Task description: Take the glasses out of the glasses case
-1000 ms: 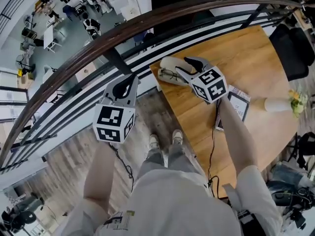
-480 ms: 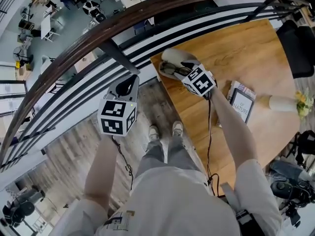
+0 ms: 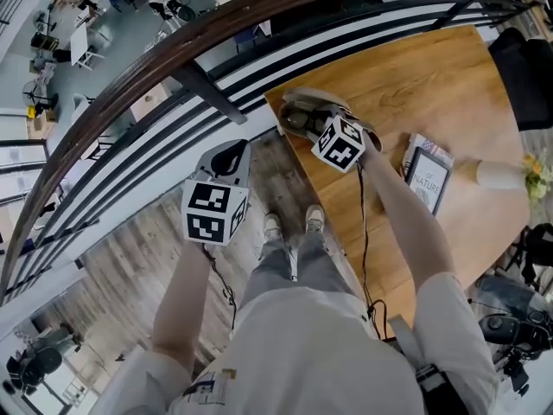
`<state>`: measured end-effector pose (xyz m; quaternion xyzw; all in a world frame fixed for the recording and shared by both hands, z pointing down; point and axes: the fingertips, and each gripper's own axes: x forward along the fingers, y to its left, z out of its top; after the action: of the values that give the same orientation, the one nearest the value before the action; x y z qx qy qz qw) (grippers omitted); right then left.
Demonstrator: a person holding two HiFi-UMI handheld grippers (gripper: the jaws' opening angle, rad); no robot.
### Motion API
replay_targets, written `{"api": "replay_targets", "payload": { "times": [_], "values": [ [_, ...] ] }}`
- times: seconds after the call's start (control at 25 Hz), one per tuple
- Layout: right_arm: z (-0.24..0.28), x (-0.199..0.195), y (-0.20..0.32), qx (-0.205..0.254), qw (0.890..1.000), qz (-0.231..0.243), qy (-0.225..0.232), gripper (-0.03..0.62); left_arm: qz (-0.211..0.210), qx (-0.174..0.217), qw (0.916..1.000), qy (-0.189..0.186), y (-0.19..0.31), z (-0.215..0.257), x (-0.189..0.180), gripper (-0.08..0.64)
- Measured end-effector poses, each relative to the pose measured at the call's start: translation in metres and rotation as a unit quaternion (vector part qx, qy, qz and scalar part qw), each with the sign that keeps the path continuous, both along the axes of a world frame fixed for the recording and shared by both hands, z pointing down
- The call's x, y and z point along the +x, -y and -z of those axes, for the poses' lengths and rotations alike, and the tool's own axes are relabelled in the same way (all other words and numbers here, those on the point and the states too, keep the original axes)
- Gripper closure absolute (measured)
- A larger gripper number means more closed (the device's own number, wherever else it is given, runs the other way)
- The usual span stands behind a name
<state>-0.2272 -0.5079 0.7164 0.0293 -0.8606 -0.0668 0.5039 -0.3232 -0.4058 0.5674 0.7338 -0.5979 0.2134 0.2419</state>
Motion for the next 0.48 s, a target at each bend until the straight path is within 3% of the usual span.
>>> {"api": "replay_targets", "payload": {
  "times": [0.24,0.36,0.48],
  "values": [
    [-0.014,-0.003,-0.005,0.047,0.995,0.071,-0.054,0.419,0.008,-0.011,0.9998,-0.014,-0.016,-0.005,0.001,0.543],
    [-0.019,-0.006,-0.005,0.037,0.99,0.106,-0.08,0.431,0.011,-0.015,0.9997,-0.018,-0.021,-0.01,0.002,0.543],
    [-0.011,-0.007,-0.011,0.002,0.991,0.105,-0.079,0.456,0.014,-0.018,0.9995,-0.021,-0.029,-0.01,0.005,0.543]
  ]
}}
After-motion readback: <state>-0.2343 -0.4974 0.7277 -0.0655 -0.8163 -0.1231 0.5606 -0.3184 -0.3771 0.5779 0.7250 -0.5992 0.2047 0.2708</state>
